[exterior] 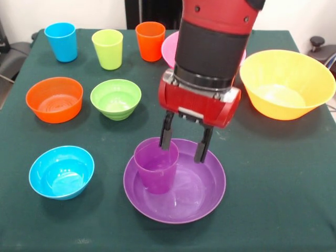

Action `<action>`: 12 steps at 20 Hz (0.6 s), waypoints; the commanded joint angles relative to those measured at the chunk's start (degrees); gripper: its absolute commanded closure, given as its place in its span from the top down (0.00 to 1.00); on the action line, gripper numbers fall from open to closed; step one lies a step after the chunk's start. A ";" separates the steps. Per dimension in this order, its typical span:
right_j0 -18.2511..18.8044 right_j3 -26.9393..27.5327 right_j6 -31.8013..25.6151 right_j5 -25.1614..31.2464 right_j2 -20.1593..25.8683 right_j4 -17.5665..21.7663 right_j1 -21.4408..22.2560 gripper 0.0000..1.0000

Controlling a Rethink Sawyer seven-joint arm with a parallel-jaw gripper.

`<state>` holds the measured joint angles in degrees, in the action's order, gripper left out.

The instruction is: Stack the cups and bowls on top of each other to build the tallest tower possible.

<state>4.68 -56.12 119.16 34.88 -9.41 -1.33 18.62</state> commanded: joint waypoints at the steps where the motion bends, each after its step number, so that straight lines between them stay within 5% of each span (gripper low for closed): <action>1: 0.13 -6.39 -7.99 9.66 6.67 2.47 3.62 1.00; 12: 0.66 -10.85 -8.02 7.77 6.42 3.90 5.64 1.00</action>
<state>4.68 -57.43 119.16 37.99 -9.37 -1.33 23.28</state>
